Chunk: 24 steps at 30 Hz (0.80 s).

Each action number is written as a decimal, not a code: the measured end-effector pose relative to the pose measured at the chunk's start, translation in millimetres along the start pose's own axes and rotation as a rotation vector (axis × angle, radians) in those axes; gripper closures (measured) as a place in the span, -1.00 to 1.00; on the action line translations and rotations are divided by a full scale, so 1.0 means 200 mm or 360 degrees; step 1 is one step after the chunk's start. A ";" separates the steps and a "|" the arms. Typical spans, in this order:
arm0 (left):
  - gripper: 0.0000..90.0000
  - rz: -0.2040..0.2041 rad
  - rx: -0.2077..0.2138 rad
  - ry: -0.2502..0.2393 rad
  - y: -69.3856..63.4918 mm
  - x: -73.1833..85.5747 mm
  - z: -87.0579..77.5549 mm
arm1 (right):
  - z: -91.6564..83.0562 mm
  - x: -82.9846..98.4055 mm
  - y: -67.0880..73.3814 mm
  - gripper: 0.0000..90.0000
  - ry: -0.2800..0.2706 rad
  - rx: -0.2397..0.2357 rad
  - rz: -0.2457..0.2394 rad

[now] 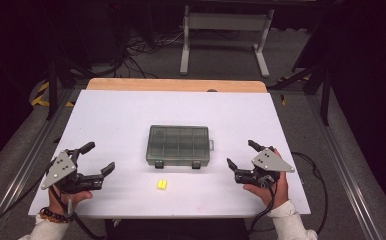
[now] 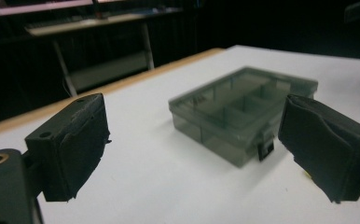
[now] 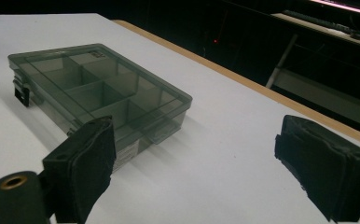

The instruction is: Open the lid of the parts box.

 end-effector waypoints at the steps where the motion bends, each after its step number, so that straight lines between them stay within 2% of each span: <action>1: -0.78 0.0022 0.0010 0.0045 -0.01 0.02 0.02 | 0.02 0.01 0.01 -0.68 0.0008 -0.0012 -0.0020; 2: -0.76 0.0022 0.0010 0.0045 -0.01 0.02 0.02 | 0.03 0.01 0.01 -0.68 0.0017 -0.0033 -0.0009; 3: -0.75 0.0053 0.0021 0.0096 -0.03 0.03 0.04 | 0.04 0.02 0.02 -0.68 0.0031 -0.0036 -0.0013; 9: -0.68 0.0066 0.0095 0.0168 -0.09 0.05 0.11 | 0.08 0.04 0.05 -0.65 0.0086 -0.0070 -0.0018; 13: -0.66 0.0116 0.0167 0.0246 -0.15 0.06 0.18 | 0.11 0.06 0.07 -0.60 0.0124 -0.0111 -0.0012; 16: -0.62 0.0114 0.0191 0.0295 -0.15 0.06 0.24 | 0.14 0.05 0.07 -0.51 0.0157 -0.0153 0.0016; 17: -0.62 0.0096 0.0218 0.0300 -0.15 0.06 0.25 | 0.15 0.05 0.07 -0.49 0.0170 -0.0160 0.0017; 19: -0.58 0.0084 0.0240 0.0326 -0.15 0.06 0.29 | 0.19 0.04 0.09 -0.41 0.0194 -0.0213 0.0035; 21: -0.53 0.0063 0.0246 0.0352 -0.16 0.05 0.33 | 0.21 0.04 0.10 -0.35 0.0212 -0.0225 0.0016; 22: -0.51 0.0067 0.0267 0.0388 -0.16 0.05 0.35 | 0.23 0.03 0.11 -0.33 0.0218 -0.0254 0.0024; 23: -0.45 0.0067 0.0267 0.0388 -0.16 0.05 0.35 | 0.23 0.03 0.11 -0.33 0.0218 -0.0254 0.0024; 24: -0.45 0.0081 0.0255 0.0417 -0.17 0.05 0.37 | 0.25 0.04 0.12 -0.26 0.0255 -0.0287 0.0018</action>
Point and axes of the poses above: each handheld gripper's, and its own axes: z roughly forward along the jaws, x roughly out of its underside, y roughly to its left, the point moved 4 cm from there along z, roughly forward along the jaws, and after that the axes turned 5 degrees about -x, right-handed, at the moved point
